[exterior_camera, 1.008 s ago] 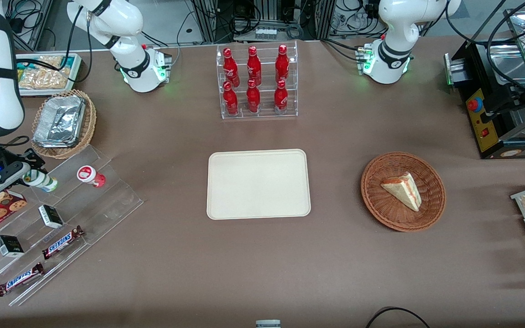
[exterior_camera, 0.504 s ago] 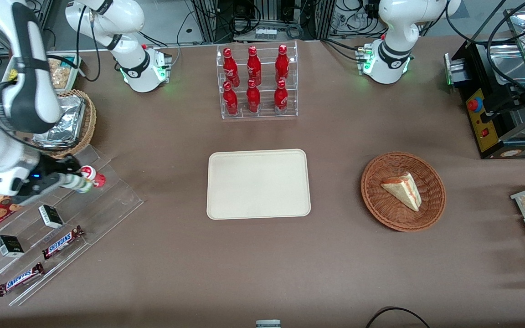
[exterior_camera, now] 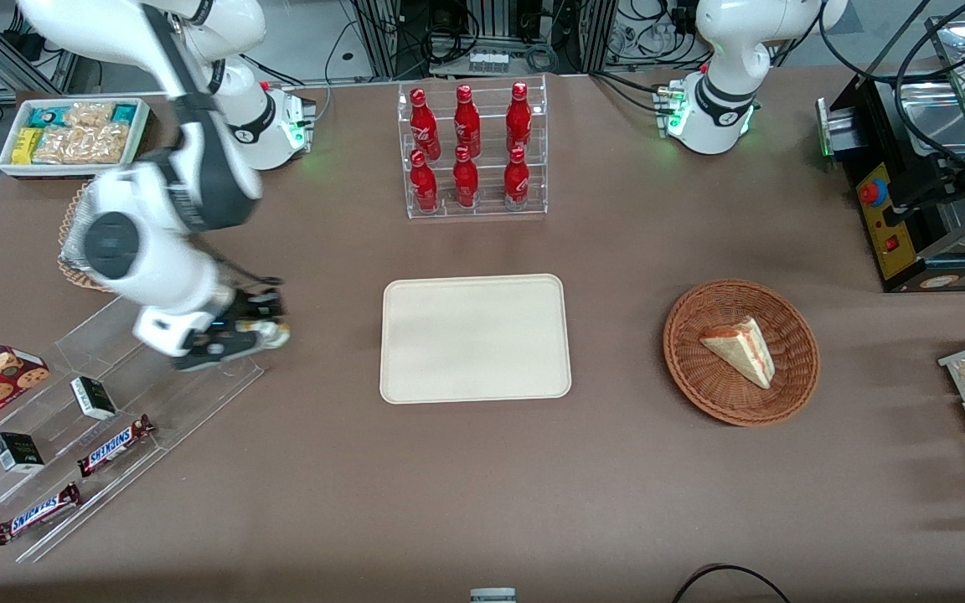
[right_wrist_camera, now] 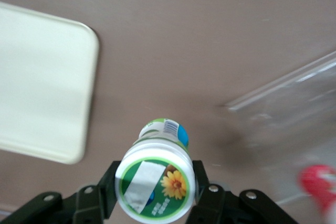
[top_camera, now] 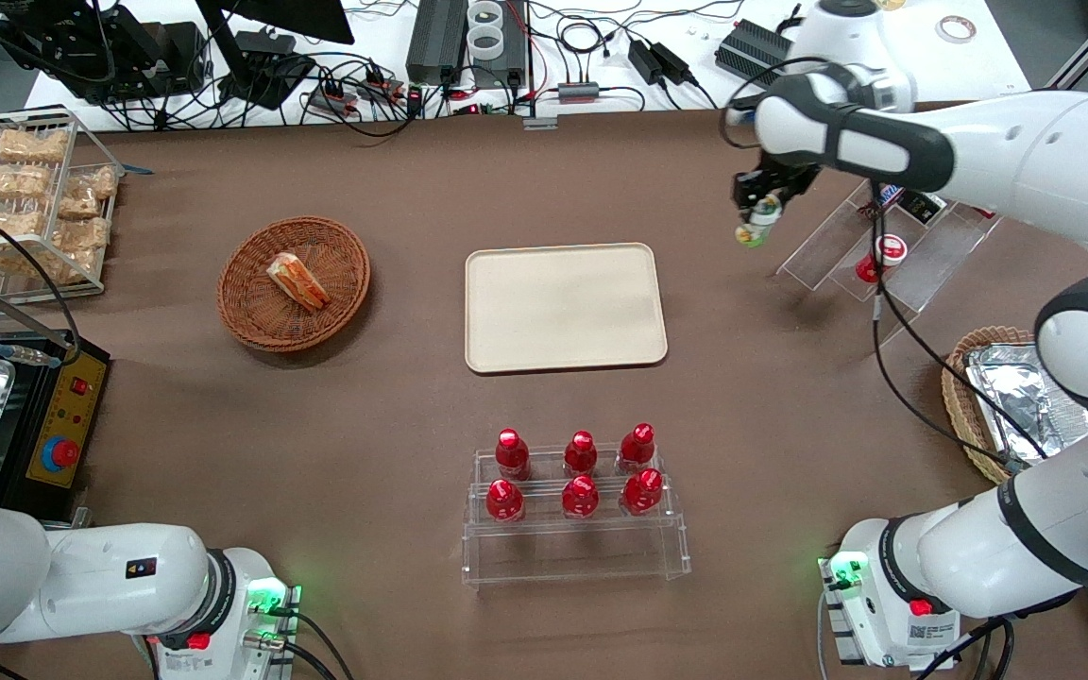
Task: Place green gum on tray
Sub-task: 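Carry the gum jar with the right gripper over the cream tray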
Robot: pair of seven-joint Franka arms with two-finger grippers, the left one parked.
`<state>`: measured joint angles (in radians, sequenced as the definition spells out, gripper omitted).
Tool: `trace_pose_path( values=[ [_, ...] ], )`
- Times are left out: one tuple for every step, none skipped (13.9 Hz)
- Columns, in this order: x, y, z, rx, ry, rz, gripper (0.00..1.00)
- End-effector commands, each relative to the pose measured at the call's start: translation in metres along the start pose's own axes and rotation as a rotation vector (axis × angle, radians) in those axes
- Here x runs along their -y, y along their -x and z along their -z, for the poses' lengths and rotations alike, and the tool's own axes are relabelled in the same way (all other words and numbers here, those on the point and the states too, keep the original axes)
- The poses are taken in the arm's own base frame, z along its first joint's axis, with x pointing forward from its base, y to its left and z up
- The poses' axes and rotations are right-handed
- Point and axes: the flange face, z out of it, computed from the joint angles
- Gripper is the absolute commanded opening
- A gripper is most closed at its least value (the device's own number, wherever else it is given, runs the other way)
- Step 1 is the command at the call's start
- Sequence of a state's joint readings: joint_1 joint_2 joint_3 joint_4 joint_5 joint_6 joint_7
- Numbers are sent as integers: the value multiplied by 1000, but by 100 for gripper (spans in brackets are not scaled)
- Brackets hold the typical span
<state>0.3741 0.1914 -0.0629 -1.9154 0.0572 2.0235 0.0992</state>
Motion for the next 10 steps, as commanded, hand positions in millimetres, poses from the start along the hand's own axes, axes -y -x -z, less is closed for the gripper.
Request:
trace_pose_path(
  values=[
    [56, -30, -13, 0, -10, -136, 0],
    [81, -37, -23, 4, -17, -173, 0],
    [107, -43, -32, 9, -29, -221, 0],
    [134, -48, -40, 9, -26, -261, 0],
    [156, -52, -47, 4, -23, -295, 0],
    [178, -55, -55, 1, -19, -329, 0],
    [195, -58, -63, -2, -16, -353, 0],
    [211, -62, -71, -21, -27, -380, 0],
    [221, -65, -81, -41, -47, -422, 0],
    [236, -64, -89, -61, -73, -446, 0]
  ],
)
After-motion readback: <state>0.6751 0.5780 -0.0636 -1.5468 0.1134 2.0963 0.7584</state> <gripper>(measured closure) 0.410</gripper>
